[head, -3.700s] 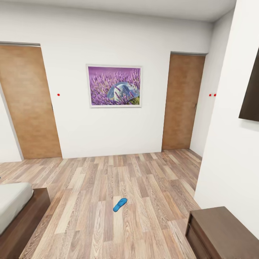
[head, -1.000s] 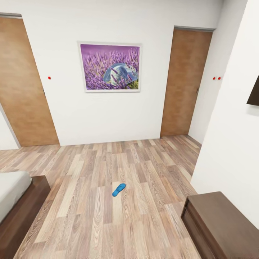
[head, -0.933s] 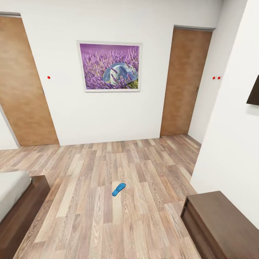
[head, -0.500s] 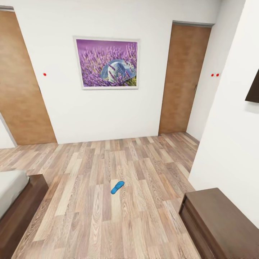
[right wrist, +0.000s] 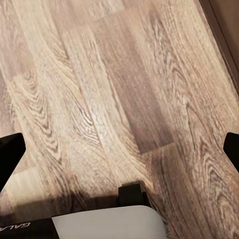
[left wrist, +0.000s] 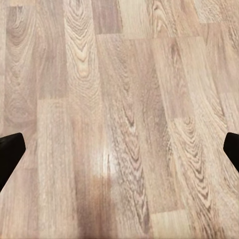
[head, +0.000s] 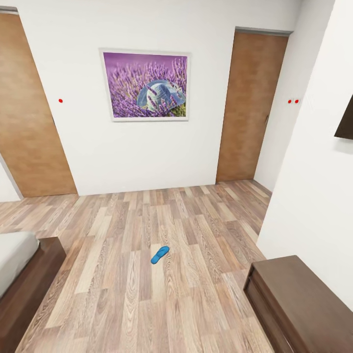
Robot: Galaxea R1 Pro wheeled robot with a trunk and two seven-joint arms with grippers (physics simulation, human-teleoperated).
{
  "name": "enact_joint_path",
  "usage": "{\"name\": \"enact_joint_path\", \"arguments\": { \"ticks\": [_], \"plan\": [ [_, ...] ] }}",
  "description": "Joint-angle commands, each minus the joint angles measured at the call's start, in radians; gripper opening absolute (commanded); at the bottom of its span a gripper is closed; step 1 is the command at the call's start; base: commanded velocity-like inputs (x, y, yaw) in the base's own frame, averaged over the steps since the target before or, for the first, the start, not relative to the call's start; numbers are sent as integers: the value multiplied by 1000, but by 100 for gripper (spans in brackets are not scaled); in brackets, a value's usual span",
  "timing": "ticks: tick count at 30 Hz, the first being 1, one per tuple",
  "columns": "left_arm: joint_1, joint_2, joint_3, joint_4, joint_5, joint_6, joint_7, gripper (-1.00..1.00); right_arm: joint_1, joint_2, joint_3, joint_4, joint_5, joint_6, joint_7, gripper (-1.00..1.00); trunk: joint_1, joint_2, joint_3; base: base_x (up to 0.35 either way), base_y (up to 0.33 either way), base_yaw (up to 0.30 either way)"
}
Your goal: In the bedroom, move the book from the bed onto either nightstand, and place the two sandals side by side next to the bed.
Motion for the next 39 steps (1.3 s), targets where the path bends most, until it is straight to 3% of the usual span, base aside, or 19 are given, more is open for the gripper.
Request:
{"name": "enact_joint_path", "arguments": {
  "ticks": [1, 18, 30, 39],
  "plan": [
    [0, 0, -1, 0, 6, -3, 0, 100, 0, 0, 1, 0, -8, -2, 0, 100, 0, 0, -1, 0, 0, 0],
    [0, 0, -1, -1, 6, -3, 0, 100, 0, 0, 0, 0, -8, -2, 0, 100, 0, 0, -1, 19, 0, 0],
    [0, 0, 1, -1, 6, -1, 0, 100, 0, -2, 0, 5, -9, -2, 0, 100, 0, 0, -1, 303, 0, 0],
    [0, 0, 0, -1, 6, -1, 0, 100, 0, -3, 0, 77, -7, -2, 0, 100, 0, 0, -1, 264, 0, 0]
  ]
}}
